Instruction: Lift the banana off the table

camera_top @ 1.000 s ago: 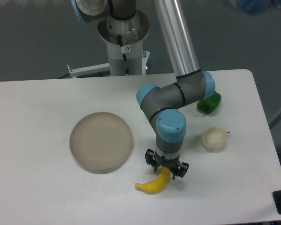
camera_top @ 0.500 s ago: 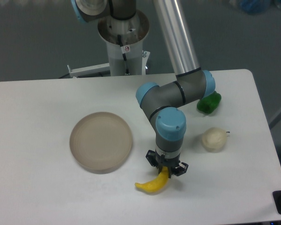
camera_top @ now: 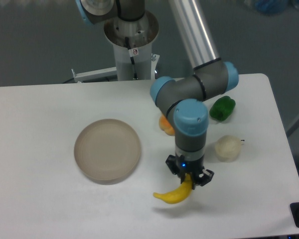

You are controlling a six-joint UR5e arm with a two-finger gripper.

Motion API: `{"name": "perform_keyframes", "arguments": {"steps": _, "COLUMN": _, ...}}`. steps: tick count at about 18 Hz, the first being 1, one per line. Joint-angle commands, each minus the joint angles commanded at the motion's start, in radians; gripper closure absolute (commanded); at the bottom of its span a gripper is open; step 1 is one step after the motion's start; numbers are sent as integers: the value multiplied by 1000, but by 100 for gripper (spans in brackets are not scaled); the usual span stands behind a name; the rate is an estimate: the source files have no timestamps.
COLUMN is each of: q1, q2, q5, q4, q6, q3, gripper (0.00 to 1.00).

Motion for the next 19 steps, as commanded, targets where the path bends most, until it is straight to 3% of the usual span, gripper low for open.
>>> {"name": "perform_keyframes", "arguments": {"steps": 8, "q1": 19, "q2": 26, "q5": 83, "q4": -5, "q6": 11, "q3": 20, "gripper": 78}}
{"name": "perform_keyframes", "arguments": {"steps": 19, "q1": 23, "q2": 35, "q5": 83, "q4": -5, "q6": 11, "q3": 15, "gripper": 78}}
